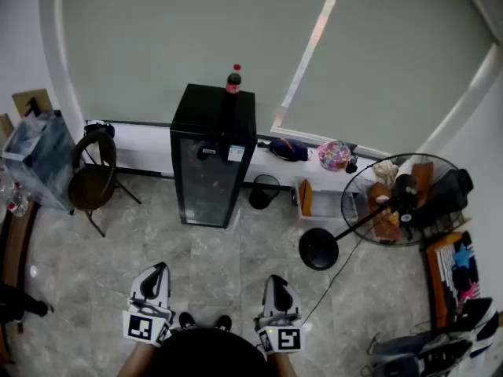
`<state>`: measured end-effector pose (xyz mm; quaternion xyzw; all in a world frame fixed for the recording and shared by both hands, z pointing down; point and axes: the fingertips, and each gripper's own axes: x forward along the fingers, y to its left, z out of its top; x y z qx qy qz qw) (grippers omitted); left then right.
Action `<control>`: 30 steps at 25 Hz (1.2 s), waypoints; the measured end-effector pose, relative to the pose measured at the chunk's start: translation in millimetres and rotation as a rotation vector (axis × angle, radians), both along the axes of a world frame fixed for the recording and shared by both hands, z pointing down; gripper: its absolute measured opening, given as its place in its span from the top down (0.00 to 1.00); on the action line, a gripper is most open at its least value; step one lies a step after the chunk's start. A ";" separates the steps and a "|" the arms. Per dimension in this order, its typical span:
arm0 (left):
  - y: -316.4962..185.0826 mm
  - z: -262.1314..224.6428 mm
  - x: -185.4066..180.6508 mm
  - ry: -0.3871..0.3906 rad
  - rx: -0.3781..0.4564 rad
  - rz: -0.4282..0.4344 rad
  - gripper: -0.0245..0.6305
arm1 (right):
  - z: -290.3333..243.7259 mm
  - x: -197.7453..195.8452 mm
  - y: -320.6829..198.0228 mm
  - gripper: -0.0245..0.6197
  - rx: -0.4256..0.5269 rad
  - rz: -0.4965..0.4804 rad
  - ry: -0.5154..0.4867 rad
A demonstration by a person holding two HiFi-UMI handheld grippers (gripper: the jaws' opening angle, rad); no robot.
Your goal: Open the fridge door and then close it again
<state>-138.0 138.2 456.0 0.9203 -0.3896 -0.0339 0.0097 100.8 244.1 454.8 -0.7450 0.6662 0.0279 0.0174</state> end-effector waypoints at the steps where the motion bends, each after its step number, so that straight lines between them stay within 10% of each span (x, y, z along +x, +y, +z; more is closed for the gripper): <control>1: -0.5 -0.3 0.3 0.005 0.004 0.001 0.95 | -1.0 -0.1 -1.0 0.95 0.009 -0.002 0.003; 30: -5.3 12.1 0.1 -0.046 -0.004 -0.014 0.95 | 11.4 3.6 -9.9 0.90 -0.026 -0.013 0.021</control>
